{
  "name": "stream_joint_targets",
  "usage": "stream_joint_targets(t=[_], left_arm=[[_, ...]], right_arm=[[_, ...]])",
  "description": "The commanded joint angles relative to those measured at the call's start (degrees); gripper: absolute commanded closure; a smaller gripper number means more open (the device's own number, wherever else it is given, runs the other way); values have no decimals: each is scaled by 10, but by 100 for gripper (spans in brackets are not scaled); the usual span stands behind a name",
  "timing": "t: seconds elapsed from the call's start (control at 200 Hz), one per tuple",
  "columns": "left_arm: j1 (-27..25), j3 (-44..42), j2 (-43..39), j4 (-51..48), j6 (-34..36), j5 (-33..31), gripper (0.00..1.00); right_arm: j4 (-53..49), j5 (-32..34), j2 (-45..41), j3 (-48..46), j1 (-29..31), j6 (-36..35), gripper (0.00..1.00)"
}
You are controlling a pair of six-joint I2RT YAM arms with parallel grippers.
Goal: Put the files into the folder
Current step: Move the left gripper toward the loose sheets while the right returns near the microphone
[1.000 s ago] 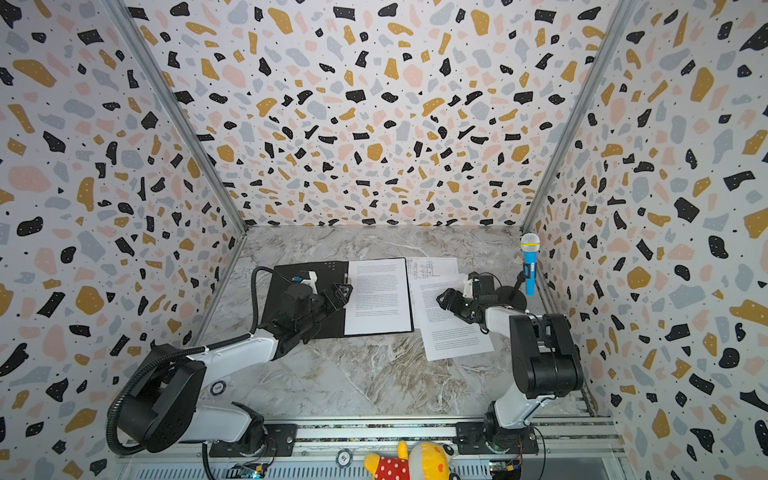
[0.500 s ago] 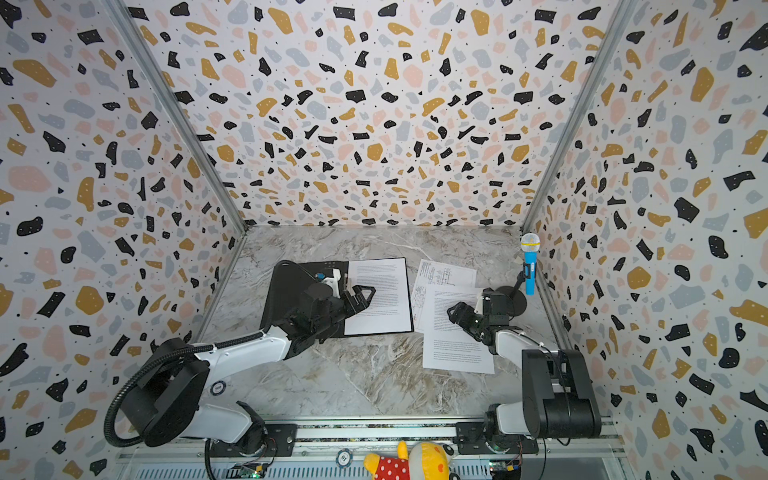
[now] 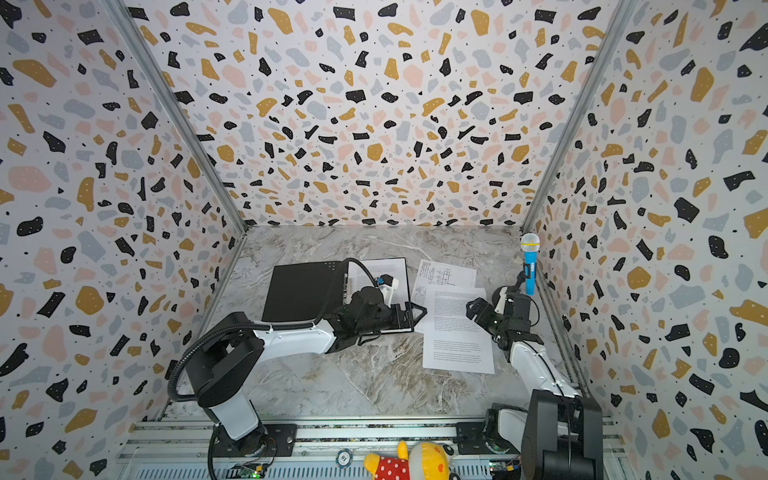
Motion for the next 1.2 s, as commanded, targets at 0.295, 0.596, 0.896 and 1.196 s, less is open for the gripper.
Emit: stream_joint_targets(t=[0.295,0.596,0.896,1.196], left_arm=[[-54,69,84,-48,43,28,0],[-69,83,108,-65,48,24,0],[-77,94,124,-101,62,4,0],[-79,106,147,-101,59,9,0]], right_arm=[[-30,17,-26,-32,-67,-50,1],[-14,-23,-11,-60,-67,-45,1],[-13,-39,-2,-71,-67,-43,0],[-7,-66,8,-79,-67,-42,1]])
